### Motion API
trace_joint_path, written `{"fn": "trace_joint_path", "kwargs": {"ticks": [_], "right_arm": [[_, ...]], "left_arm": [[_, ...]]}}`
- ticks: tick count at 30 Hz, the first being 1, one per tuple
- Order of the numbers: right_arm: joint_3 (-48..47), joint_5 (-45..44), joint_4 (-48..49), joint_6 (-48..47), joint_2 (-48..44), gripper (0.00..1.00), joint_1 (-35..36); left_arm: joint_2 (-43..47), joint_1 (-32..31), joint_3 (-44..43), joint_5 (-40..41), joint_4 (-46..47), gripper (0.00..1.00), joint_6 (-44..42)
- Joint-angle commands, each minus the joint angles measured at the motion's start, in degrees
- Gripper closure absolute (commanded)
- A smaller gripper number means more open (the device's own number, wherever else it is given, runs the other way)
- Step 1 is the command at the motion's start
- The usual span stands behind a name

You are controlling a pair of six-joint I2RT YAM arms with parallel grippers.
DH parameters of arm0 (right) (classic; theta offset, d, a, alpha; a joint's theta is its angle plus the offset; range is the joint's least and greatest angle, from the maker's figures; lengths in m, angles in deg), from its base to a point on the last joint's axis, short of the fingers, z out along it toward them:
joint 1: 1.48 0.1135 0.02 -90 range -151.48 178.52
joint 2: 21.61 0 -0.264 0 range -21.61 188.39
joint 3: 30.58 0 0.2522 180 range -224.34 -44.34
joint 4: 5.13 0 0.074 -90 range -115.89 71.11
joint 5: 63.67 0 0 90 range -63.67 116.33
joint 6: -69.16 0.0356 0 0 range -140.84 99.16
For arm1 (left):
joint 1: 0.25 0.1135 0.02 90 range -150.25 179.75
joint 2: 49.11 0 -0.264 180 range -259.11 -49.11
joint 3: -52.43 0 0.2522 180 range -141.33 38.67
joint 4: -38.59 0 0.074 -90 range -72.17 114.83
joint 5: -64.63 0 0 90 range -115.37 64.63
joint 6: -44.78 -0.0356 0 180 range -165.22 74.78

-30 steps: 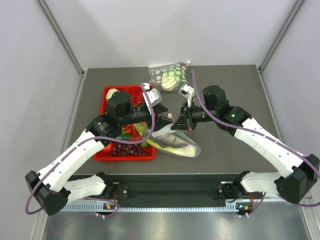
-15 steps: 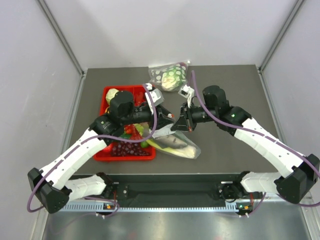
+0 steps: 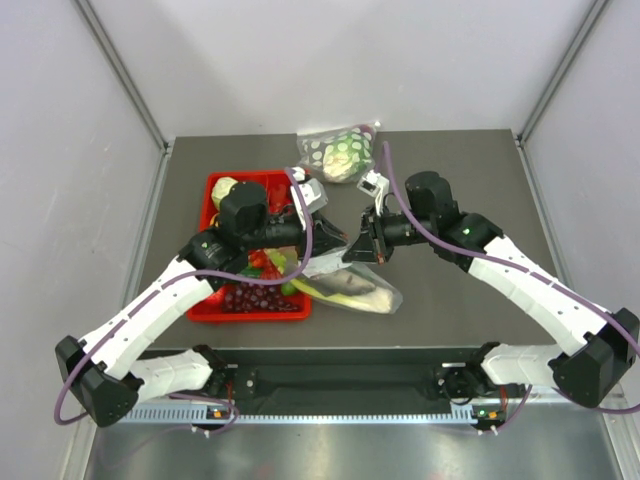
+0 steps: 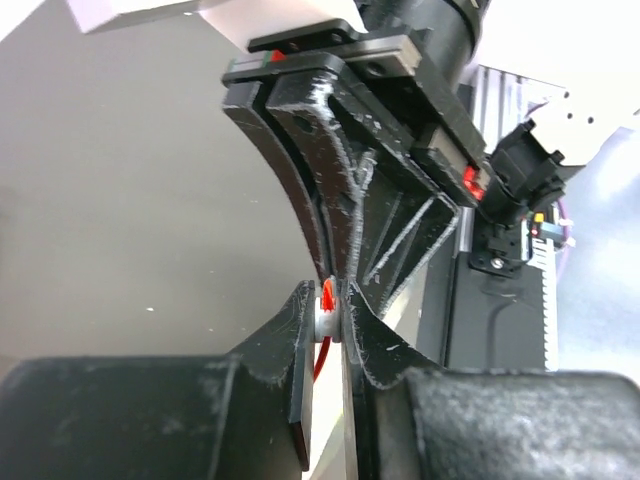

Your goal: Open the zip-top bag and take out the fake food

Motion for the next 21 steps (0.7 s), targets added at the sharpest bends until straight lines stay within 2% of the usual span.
{"fn": "trace_joint_path", "kwargs": {"ticks": [1,4,5,8,11,13,14,17,20,21], "right_arm": [[-1.35,-0.46,2.20,-0.60,-2.39,0.97,-0.84],[-2.14,-0.28,1.85,-1.04,-2.04,0.91,-0.75],[-2.32,0.07,1.85,-1.21,-2.03,0.84,-0.58],[-3.11,0.68,1.94,-1.30,-1.68,0.73,-0.58],[-3.28,1.73,2.90,-1.22,-1.59,0.71,-0.58],[-3.28,2.18,3.78,-1.13,-1.95,0.75,-0.49],[-3.02,2.35,4.65,-1.13,-2.12,0.83,-0.49],[-2.50,2.70,6.06,-0.87,-3.09,0.98,-0.49],[-1.09,2.27,7.12,-0.69,-4.05,1.00,-0.40],[-0.83,2.00,7.21,-0.69,-4.58,1.00,-0.49]], "left_arm": [[-0.19,0.19,-0.65,-4.50,0.61,1.00,1.01],[-1.51,0.28,-2.06,-7.49,-0.45,1.00,1.10],[-2.12,0.37,-2.50,-8.71,-0.36,1.00,2.76],[-3.09,0.46,-3.38,-10.56,-0.19,1.00,3.82],[-3.97,0.81,-3.91,-11.45,0.51,1.00,5.14],[-4.68,1.16,-4.00,-12.15,1.74,1.00,6.37],[-4.85,1.33,-3.74,-12.42,2.27,1.00,6.90],[-5.47,1.86,-3.82,-13.12,4.03,1.00,8.57],[-6.00,2.39,-3.82,-12.68,3.68,1.00,8.66],[-6.00,2.57,-4.00,-12.42,3.33,0.96,8.23]]}}
